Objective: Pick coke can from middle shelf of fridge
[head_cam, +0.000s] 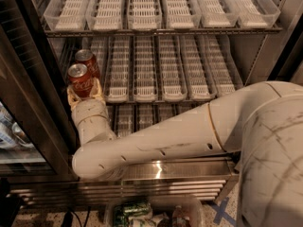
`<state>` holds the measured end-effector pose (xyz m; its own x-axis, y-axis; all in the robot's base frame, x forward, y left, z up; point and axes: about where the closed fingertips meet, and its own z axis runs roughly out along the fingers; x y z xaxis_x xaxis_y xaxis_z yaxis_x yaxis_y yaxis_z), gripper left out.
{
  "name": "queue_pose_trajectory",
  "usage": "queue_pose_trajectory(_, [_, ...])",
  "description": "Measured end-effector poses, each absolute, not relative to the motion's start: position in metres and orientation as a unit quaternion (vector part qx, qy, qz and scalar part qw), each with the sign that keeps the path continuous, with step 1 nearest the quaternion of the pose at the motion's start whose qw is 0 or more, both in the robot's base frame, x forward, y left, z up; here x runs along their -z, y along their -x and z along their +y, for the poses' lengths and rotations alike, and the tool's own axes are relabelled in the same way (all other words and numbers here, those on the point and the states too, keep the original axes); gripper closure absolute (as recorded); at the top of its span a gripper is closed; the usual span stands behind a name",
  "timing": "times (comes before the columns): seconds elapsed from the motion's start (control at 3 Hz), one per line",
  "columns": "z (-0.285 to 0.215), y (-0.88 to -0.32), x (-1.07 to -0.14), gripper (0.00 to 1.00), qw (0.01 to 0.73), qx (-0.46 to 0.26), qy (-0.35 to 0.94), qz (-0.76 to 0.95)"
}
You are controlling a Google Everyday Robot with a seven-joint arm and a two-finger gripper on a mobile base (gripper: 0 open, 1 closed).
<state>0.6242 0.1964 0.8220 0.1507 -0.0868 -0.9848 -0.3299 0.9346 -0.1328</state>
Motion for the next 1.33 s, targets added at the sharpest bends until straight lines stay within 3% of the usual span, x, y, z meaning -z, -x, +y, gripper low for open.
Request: queue_pose_trajectory(1.33, [0.166,-0.625,-0.879,1.00,0.754,-0.108,0.174,0.624])
